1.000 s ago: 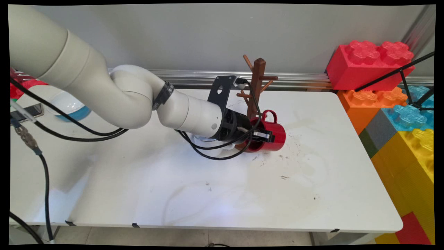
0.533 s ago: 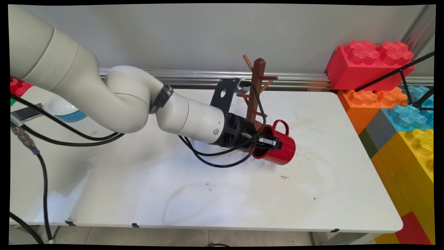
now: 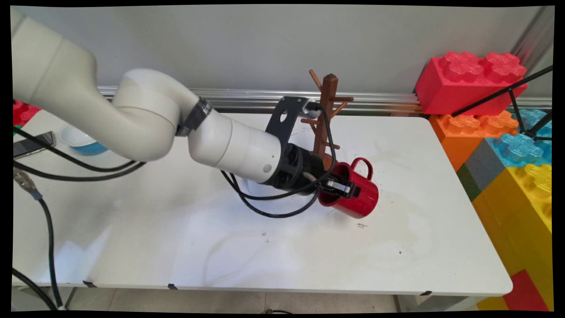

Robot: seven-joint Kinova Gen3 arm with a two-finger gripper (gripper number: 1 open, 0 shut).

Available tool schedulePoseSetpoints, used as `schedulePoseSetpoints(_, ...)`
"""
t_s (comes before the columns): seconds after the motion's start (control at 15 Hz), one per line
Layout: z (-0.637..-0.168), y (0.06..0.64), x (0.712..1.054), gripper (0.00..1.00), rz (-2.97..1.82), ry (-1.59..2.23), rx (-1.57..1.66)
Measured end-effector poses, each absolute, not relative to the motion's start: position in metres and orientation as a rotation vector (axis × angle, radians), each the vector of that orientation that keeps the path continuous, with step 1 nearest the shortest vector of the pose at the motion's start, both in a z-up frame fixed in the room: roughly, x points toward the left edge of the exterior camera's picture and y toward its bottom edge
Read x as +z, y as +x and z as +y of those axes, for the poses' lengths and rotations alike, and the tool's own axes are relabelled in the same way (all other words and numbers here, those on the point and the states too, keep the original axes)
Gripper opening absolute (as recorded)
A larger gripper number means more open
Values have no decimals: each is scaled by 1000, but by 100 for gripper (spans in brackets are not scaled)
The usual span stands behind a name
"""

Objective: Place the picked object on the table

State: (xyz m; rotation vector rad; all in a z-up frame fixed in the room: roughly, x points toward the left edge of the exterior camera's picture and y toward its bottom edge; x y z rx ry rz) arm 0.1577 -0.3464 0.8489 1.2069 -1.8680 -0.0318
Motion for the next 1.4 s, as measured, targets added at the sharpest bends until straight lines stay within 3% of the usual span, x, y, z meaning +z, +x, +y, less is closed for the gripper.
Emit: schedulePoseSetpoints(1.4,-315,184,970,0,-2449,797,144)
